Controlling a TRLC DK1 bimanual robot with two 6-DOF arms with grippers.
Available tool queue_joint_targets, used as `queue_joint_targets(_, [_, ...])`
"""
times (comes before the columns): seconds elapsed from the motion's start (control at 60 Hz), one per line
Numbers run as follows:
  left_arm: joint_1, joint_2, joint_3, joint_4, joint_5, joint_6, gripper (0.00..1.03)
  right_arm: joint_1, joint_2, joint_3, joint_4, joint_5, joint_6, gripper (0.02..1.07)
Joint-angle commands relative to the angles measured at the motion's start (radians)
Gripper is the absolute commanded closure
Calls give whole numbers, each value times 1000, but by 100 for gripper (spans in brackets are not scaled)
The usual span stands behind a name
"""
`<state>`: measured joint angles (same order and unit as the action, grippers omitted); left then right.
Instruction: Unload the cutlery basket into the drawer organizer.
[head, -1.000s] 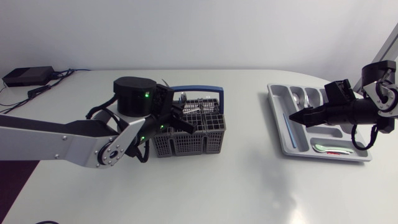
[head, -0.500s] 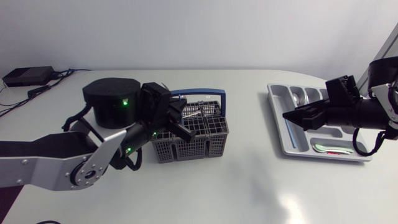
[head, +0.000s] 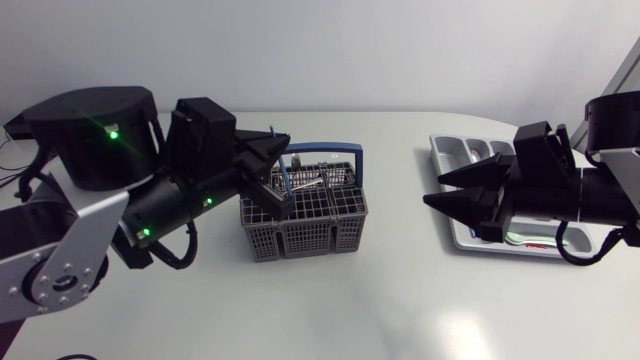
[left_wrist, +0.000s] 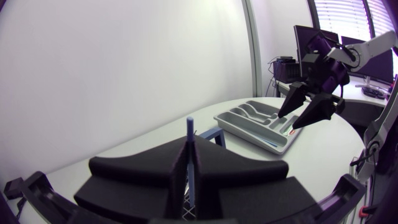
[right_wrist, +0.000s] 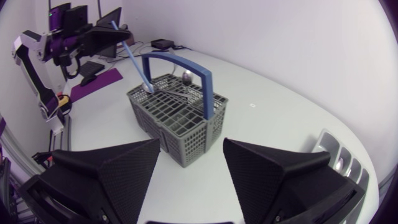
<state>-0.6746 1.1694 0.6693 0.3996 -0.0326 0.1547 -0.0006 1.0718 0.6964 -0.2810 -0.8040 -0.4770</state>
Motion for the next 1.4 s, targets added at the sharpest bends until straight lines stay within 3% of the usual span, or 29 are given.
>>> queue_joint_targets(0.0, [29, -10, 62, -48, 53, -72, 96, 21, -12, -15, -38, -50, -37, 33])
queue_joint_targets(0.233, [67, 12, 165, -206, 201, -188, 96, 123, -46, -3, -104, -136, -52, 33])
queue_joint_targets(0.417, [86, 53, 237, -294, 313, -261, 96, 221, -33, 14, -98, -138, -9, 33])
queue_joint_targets(0.583, [86, 130, 305, -393, 444, -300, 96, 304, 13, 37, -41, -135, 57, 37])
queue_joint_targets(0.783, [101, 211, 349, -443, 589, -339, 96, 370, 93, 71, 28, -127, 121, 39])
queue_joint_targets(1.017, [113, 233, 368, -449, 655, -366, 96, 415, 191, 114, 60, -109, 158, 54])
queue_joint_targets(1.217, [122, 243, 380, -449, 686, -391, 96, 450, 237, 127, 108, -75, 195, 57])
queue_joint_targets(1.383, [132, 245, 380, -449, 695, -399, 96, 472, 254, 134, 120, -44, 199, 71])
